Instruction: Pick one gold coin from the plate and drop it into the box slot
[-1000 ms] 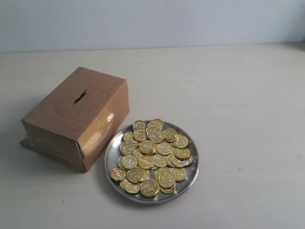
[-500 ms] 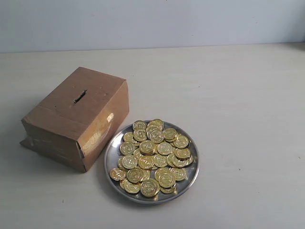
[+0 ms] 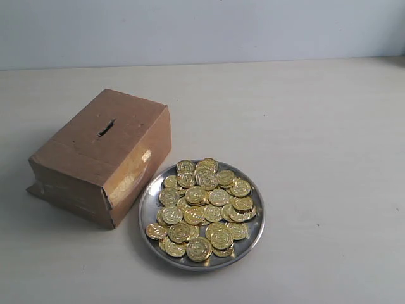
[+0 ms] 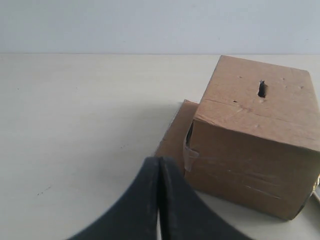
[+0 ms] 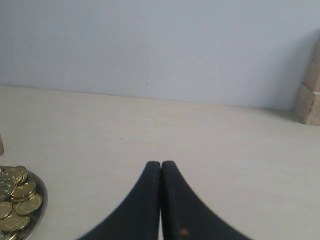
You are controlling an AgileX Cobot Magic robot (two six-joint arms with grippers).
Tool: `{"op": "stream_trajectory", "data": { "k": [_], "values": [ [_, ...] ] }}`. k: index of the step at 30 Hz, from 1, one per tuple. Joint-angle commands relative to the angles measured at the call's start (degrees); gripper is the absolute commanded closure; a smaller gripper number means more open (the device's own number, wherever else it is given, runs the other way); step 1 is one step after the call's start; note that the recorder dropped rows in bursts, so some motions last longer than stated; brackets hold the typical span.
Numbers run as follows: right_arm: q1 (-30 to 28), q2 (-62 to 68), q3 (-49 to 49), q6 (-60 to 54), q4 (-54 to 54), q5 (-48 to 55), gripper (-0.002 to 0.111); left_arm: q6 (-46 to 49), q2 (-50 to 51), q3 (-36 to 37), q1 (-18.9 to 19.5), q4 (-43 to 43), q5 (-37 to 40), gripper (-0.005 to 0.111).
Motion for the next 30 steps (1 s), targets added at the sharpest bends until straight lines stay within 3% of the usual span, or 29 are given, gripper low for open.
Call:
{"op": "stream_trajectory", "data": {
  "k": [1,12,17,30],
  "values": [
    [-0.23,-0.28,0.30,0.41,-0.26,-3.89,0.108,0.22,-0.27,-0.02,0.18,-0.04,-0.65,0.107],
    [-0.23,-0.28,0.30,4.71,3.65,-11.17,0.108,0.22,-0.27,-0.02,0.18,-0.04,-0.65,0.107],
    [-0.23,-0.28,0.30,14.17,8.95,-15.23,0.108,0.32,-0.27,-0.02,0.18,-0.04,-0.65,0.107],
    [-0.23,-0.28,-4.06,20.03,8.96,-13.53,0.108,0.32,-0.27,-0.02,0.18,-0.04,-0.65,0.107]
  ]
}}
